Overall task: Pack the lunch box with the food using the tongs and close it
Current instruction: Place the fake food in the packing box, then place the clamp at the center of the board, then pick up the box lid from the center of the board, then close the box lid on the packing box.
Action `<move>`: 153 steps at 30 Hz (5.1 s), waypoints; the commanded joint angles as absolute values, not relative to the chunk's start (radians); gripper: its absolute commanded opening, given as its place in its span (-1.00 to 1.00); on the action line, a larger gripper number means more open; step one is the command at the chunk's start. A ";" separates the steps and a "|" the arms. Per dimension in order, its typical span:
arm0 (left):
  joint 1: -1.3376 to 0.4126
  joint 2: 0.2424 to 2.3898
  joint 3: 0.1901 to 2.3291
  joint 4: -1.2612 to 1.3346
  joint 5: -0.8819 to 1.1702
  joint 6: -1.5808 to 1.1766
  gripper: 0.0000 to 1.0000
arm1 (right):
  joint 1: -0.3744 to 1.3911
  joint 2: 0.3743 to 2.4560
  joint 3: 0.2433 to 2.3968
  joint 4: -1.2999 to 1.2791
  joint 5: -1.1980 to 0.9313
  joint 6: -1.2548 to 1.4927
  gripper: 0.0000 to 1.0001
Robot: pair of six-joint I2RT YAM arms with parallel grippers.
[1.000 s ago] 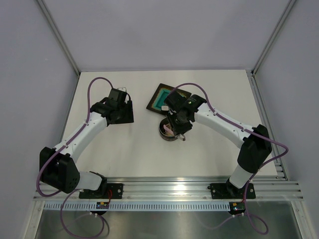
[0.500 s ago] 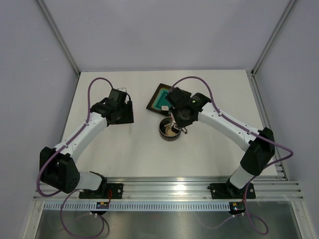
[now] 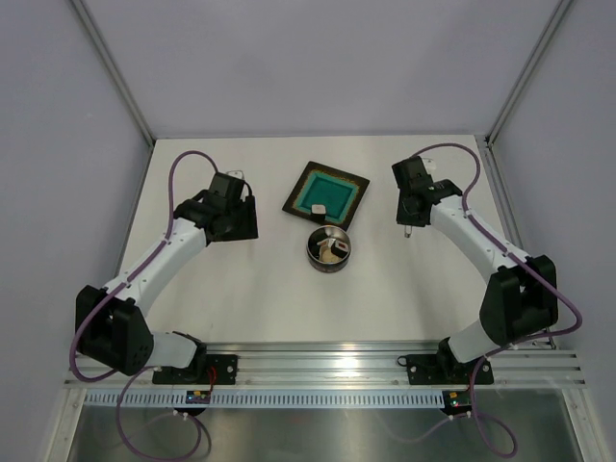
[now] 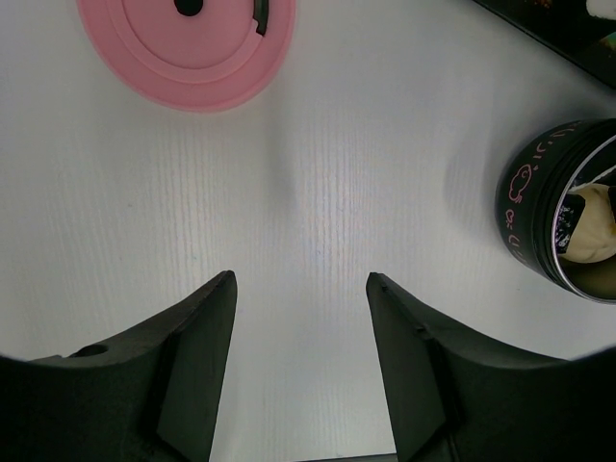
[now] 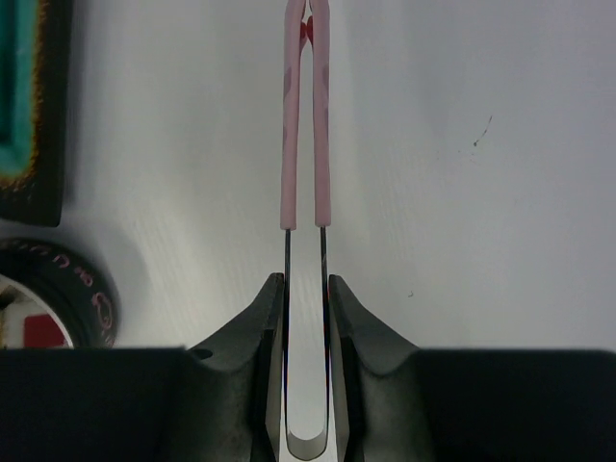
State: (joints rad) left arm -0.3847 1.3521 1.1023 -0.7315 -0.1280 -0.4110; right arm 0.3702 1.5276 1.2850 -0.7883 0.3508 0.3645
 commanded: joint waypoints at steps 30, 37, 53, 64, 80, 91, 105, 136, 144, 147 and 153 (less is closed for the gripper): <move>-0.281 1.357 1.206 -0.773 -0.140 -0.437 0.32 | 0.224 1.692 1.239 -0.383 0.393 0.397 0.94; -0.235 1.469 1.342 -0.808 -0.161 -0.452 0.36 | 0.224 1.572 1.246 -0.413 0.289 0.399 0.96; -0.250 1.761 1.534 -0.802 -0.232 -0.558 0.36 | 0.233 1.414 1.155 -0.474 0.071 0.426 0.94; -0.276 1.954 1.672 -0.842 -0.359 -0.578 0.35 | 0.268 1.422 1.161 -0.485 0.067 0.437 0.94; -0.281 2.123 1.735 -0.813 -0.353 -0.568 0.07 | 0.298 1.436 1.190 -0.503 0.071 0.451 0.94; -0.281 2.093 1.674 -0.767 -0.282 -0.565 -0.56 | 0.305 1.445 1.200 -0.508 0.068 0.453 0.94; -0.285 1.780 1.385 -0.620 -0.140 -0.534 -1.00 | 0.313 1.456 1.200 -0.499 0.054 0.457 0.94; -0.750 1.683 1.597 -0.854 -0.143 -0.328 -1.00 | 0.304 1.384 1.149 -0.548 0.156 0.482 0.98; -0.847 1.834 1.758 -0.880 -0.126 -0.322 -1.00 | 0.268 1.295 1.088 -0.546 0.186 0.497 0.98; -0.873 1.893 1.798 -0.882 -0.135 -0.318 -1.00 | 0.267 1.275 1.071 -0.549 0.189 0.502 0.98; -0.893 1.996 1.844 -0.897 -0.132 -0.314 -1.00 | 0.265 1.269 1.063 -0.557 0.190 0.503 0.98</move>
